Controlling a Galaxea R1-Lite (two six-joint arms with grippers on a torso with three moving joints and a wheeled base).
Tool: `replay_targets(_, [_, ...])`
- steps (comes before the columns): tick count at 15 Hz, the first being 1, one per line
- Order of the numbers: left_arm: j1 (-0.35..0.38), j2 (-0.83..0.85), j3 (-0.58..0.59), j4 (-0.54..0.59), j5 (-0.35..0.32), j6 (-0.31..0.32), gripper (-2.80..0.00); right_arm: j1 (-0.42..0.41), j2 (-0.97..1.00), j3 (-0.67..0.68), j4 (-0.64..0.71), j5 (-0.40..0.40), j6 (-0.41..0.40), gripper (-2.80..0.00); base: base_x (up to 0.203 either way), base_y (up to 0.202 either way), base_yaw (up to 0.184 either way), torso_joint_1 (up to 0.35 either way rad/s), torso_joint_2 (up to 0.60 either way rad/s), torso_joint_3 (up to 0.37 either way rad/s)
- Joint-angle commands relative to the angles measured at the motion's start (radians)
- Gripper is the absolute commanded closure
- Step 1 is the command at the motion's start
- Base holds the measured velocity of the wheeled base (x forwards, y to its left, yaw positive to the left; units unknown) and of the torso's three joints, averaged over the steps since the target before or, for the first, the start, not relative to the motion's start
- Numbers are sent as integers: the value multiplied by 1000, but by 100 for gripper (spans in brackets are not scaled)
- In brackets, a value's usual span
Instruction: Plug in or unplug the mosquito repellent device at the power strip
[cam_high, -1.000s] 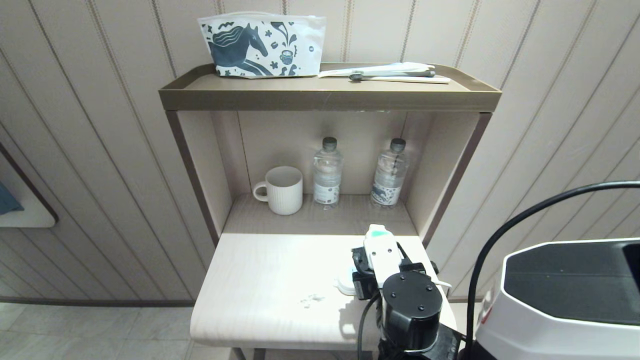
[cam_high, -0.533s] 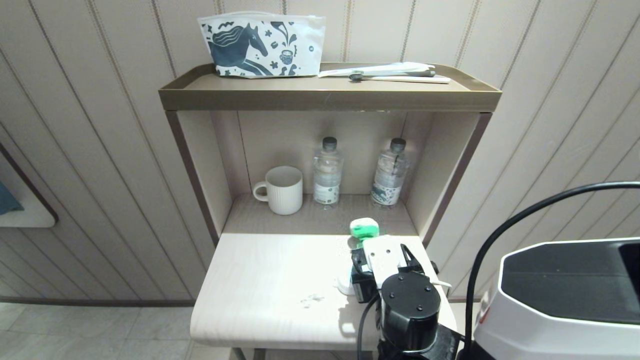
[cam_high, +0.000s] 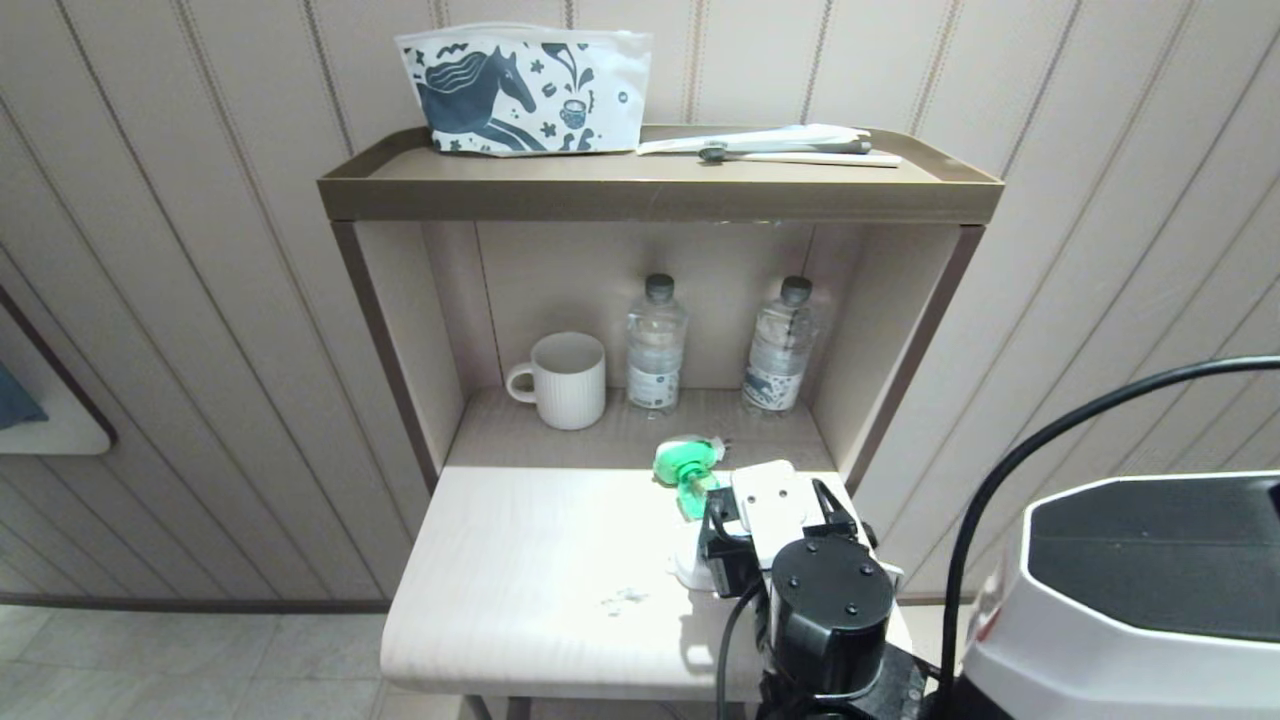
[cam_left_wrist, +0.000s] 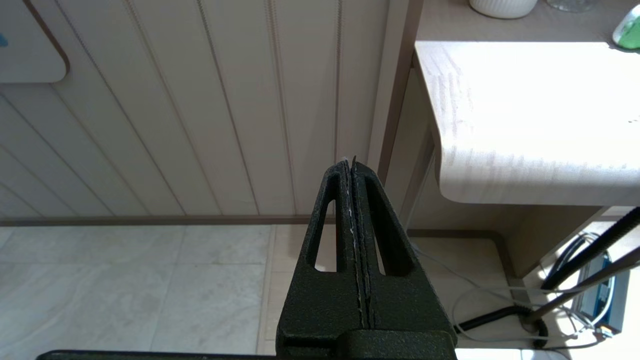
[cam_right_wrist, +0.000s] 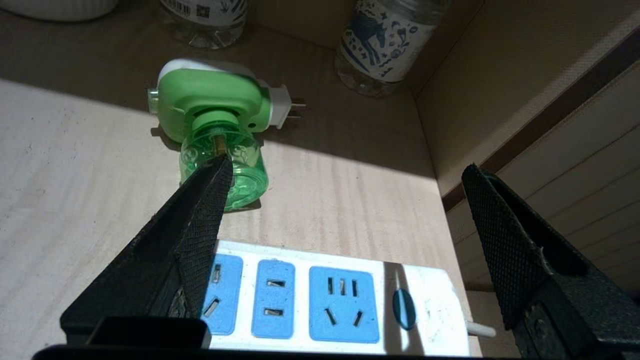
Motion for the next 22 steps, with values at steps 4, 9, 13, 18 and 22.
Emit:
replay_targets(4, [0,0,0,1,0,0,0,-39,-235,10,11,-5,-64,-280,0,0,0,0,0,0])
replay_targets(9, [0,0,0,1,0,0,0,-92,-517,56,301,7,-91,0,0,0,0,0,0,0])
replay_targets(13, [0,1,0,1,0,0,0,-119,-670,56,508,11,-92,0,0,0,0,0,0,0])
replay_targets(18, [0,0,0,1,0,0,0,-375,-1198,-31,1168,37,-90,0,0,0,0,0,0,0])
replay_targets(22, [0,0,0,1,0,0,0,-617,-1399,-64,1447,162,-90,0,0,0,0,0,0,0])
